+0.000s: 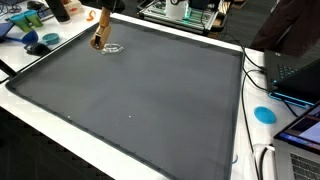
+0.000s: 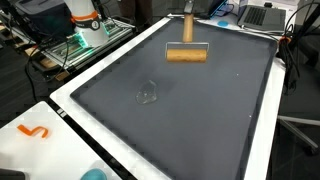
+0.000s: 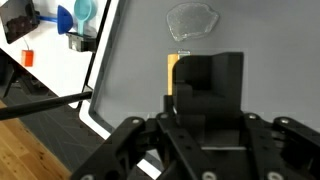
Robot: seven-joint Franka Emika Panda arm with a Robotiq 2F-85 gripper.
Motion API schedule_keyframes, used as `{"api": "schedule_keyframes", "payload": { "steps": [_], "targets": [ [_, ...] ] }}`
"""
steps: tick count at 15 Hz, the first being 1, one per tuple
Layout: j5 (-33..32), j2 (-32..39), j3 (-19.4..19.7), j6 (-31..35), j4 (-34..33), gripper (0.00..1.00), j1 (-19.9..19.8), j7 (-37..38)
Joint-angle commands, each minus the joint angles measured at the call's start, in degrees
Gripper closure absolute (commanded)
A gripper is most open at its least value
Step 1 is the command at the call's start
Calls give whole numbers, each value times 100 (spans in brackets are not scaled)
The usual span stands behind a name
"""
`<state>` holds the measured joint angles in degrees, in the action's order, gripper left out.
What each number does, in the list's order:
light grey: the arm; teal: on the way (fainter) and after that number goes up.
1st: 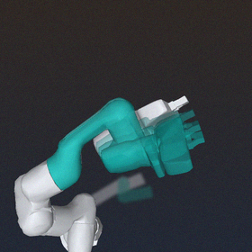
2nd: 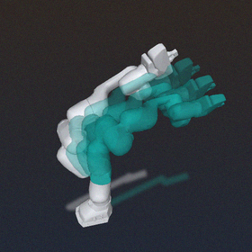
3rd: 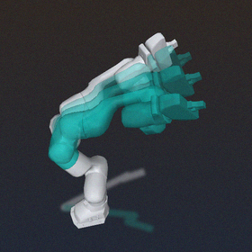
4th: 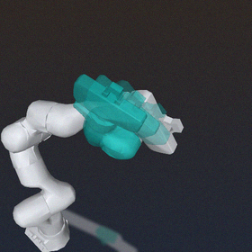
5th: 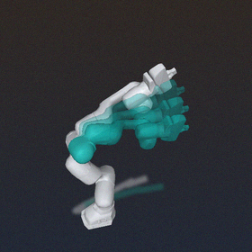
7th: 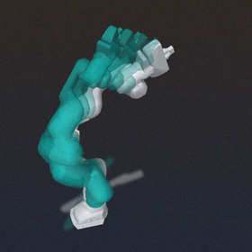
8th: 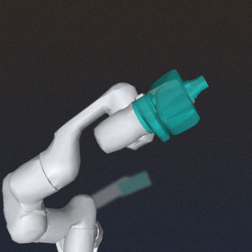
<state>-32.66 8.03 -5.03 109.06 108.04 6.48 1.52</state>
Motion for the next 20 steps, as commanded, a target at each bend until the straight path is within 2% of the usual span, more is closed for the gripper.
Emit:
{"api": "schedule_keyframes", "payload": {
  "steps": [1, 5, 20],
  "targets": [
    [163, -284, 122, 148, 145, 76, -168, -399],
    [454, -455, 249, 144, 166, 76, -368, -888],
    [2169, -672, 885, 74, 161, 76, -1160, -3020]
  ]
}}
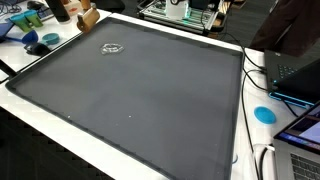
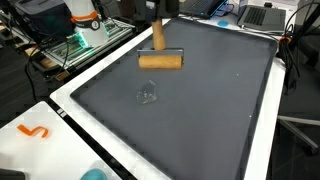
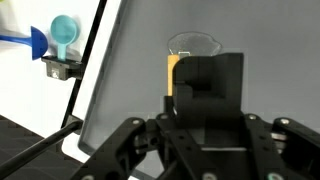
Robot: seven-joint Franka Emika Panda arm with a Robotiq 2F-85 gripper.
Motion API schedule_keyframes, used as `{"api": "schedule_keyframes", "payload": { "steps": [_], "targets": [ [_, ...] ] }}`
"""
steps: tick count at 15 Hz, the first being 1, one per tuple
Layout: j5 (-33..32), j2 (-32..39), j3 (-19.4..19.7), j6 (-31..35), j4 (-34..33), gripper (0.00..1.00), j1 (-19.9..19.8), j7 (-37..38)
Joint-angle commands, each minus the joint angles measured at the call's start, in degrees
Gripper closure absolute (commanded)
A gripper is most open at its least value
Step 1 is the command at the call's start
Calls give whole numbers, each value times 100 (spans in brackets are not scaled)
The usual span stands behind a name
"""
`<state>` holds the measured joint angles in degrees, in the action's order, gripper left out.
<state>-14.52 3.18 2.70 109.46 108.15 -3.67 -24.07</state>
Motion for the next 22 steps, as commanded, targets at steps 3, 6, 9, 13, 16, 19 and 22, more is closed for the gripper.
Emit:
{"api": "schedule_keyframes", "payload": {
  "steps": [3, 6, 9, 13, 16, 19, 22],
  "targets": [
    [564, -193, 231, 8, 179, 76, -282, -903],
    [419, 2, 234, -15, 10, 51, -258, -714],
    [418, 32, 214, -15, 9, 51, -240, -708],
    [516, 128, 271, -138, -75, 76, -305, -810],
    [1002, 206, 382, -422, -114, 76, -499, -1561],
    [1279, 293, 521, -563, -144, 76, -713, -2225],
    [1643, 378, 670, -724, -241, 76, -941, -2789]
  ]
}}
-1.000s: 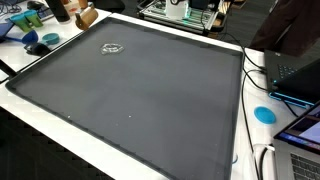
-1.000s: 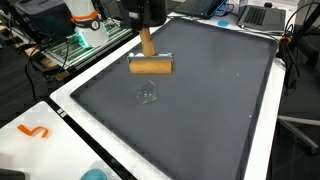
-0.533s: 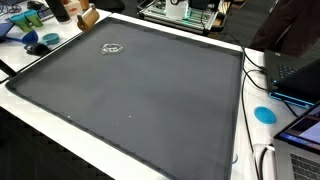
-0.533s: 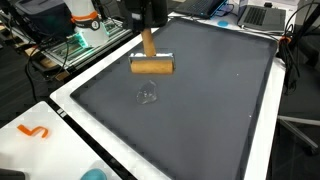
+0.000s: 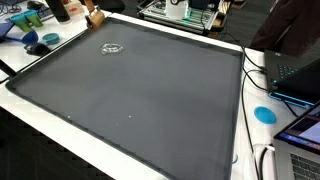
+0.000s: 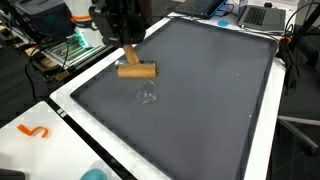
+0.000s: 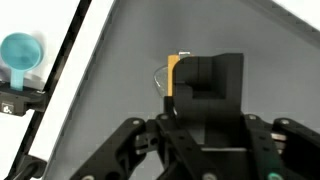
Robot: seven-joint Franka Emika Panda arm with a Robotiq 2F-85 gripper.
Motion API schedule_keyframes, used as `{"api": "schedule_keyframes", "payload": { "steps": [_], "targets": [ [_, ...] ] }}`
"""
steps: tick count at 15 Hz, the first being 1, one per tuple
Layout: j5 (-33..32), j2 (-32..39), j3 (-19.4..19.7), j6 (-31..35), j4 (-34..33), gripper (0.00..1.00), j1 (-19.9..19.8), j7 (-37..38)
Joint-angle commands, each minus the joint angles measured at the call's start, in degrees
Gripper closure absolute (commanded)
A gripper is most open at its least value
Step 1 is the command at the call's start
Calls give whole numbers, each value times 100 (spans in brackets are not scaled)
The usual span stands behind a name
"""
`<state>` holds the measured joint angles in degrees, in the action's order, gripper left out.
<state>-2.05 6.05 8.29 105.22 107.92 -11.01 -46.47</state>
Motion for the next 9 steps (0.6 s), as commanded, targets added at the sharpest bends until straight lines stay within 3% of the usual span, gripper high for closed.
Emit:
{"api": "schedule_keyframes", "payload": {
  "steps": [1, 9],
  "targets": [
    [549, 131, 160, -354, -266, 76, -289, -763],
    [1181, 504, 356, -819, -806, 76, -687, -1611]
  ]
}}
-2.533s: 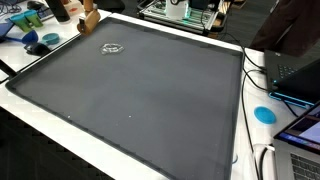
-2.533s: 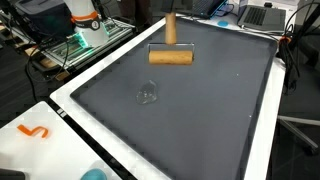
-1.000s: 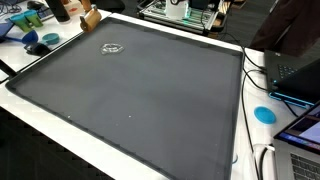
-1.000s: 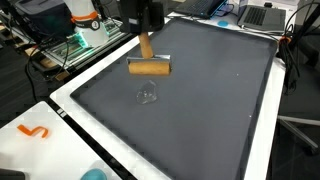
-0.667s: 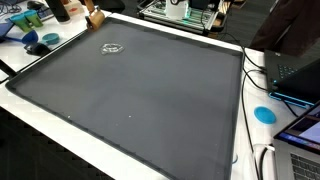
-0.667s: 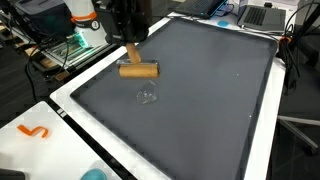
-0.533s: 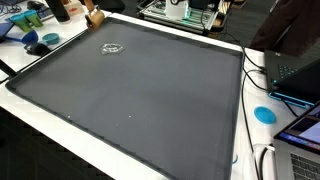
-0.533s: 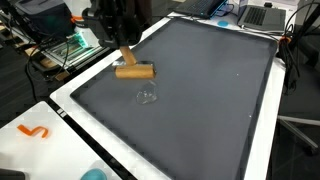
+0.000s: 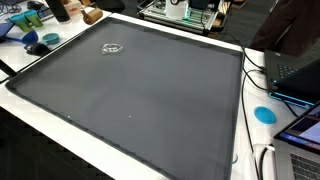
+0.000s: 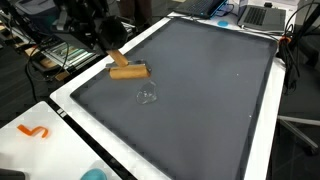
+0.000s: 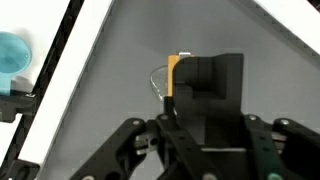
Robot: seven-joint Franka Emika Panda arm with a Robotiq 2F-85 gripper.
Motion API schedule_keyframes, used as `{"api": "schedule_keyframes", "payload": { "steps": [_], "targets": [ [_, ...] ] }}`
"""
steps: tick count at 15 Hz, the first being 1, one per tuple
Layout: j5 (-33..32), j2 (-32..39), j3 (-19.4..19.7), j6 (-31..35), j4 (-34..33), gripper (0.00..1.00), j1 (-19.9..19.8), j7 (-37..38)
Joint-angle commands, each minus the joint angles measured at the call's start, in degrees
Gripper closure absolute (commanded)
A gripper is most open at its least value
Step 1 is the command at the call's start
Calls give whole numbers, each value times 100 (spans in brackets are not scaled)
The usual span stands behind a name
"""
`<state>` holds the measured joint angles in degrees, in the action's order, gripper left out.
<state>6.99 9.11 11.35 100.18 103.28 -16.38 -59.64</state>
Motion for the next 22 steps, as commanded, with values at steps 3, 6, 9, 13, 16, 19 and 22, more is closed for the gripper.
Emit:
{"api": "schedule_keyframes", "payload": {
  "steps": [3, 6, 9, 13, 16, 19, 22],
  "targets": [
    [406, 316, 65, -436, -537, 76, -263, -435],
    [504, 411, 62, -553, -721, 76, -342, -550],
    [564, 486, 51, -666, -869, 76, -392, -620],
    [603, 555, 33, -665, -936, 76, -425, -724],
    [592, 556, 15, -571, -862, 76, -420, -870],
    [606, 538, -9, -477, -767, 76, -405, -1044],
    [630, 493, -36, -463, -689, 76, -386, -1164]
  ]
}}
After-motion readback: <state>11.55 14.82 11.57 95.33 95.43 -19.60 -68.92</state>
